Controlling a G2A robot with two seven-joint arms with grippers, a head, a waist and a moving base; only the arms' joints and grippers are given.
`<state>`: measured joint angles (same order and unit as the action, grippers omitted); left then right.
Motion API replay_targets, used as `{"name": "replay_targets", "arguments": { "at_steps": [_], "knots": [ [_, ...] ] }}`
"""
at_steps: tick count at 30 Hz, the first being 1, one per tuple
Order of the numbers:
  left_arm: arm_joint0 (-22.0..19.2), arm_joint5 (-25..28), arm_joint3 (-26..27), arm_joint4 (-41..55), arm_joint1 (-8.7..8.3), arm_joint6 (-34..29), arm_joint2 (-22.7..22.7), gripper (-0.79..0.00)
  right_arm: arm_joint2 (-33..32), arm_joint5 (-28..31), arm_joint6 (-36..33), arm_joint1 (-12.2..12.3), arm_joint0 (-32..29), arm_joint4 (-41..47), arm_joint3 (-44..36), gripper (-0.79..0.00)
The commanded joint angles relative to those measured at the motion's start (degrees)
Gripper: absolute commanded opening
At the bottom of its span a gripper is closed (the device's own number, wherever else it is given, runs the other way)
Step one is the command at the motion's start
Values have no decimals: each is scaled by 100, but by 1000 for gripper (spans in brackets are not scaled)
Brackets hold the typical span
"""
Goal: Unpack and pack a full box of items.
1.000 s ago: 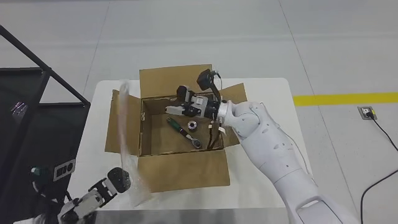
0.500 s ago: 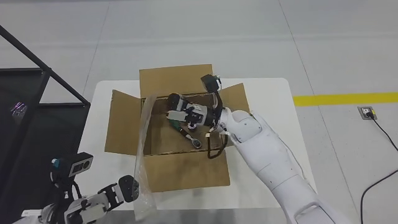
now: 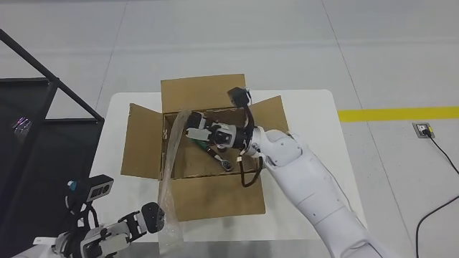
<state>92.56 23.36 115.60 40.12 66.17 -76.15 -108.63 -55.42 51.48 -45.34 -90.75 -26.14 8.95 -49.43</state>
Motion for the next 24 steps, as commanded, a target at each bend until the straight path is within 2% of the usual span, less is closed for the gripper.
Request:
{"name": "replay_targets", "arguments": {
  "at_steps": [1,2,4,13,16,22,23,24],
  "knots": [
    [6,7,-4,1,-11,-4,-9,0,-17,-23,24,10,4,2,1,-606],
    [9,8,-4,0,-16,-2,-12,0,-24,-28,38,15,7,-12,-1,-646],
    [13,2,-9,6,-27,-4,-12,0,-49,-37,86,27,7,-35,-2,-671],
    [8,20,-38,16,-69,14,15,0,-107,-56,22,84,-57,52,-125,-714],
    [6,28,-38,16,-82,31,31,0,-113,-79,19,97,-71,74,-161,-785],
    [8,49,-35,-17,-109,52,51,0,-129,-125,-26,124,-66,126,-168,-785],
    [11,55,-35,-27,-114,56,53,0,-139,-175,16,129,-54,81,-152,-693],
    [13,59,-33,-29,-118,63,58,0,-137,-228,50,128,-60,100,-148,-511]
  ]
}}
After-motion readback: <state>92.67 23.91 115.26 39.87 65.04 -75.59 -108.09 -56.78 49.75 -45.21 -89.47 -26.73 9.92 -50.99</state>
